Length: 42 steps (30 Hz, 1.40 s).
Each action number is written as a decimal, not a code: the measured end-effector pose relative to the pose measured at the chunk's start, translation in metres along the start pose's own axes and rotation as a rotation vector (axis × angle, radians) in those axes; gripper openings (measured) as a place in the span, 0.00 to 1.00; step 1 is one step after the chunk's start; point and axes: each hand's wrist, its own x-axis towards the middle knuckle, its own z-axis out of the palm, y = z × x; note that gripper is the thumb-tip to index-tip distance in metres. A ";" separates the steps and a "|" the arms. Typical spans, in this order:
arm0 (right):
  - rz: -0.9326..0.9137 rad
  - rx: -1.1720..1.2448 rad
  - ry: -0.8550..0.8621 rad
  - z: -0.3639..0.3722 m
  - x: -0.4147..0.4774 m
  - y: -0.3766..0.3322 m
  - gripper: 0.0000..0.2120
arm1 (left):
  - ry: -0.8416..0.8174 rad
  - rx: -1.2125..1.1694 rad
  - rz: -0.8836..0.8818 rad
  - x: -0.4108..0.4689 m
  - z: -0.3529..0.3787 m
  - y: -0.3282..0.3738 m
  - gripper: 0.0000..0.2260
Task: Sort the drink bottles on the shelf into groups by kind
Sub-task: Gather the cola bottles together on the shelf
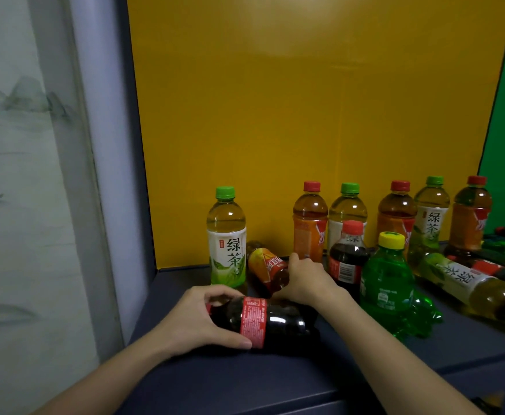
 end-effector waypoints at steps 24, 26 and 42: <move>-0.208 0.532 0.508 -0.047 0.021 -0.032 0.29 | 0.474 -0.189 0.088 0.004 -0.048 0.000 0.22; -0.198 0.517 0.489 -0.048 0.029 -0.036 0.32 | 0.474 -0.139 0.099 0.006 -0.047 0.000 0.20; -0.196 0.447 0.407 -0.035 0.010 -0.033 0.36 | 0.484 0.037 0.117 -0.008 -0.031 -0.007 0.35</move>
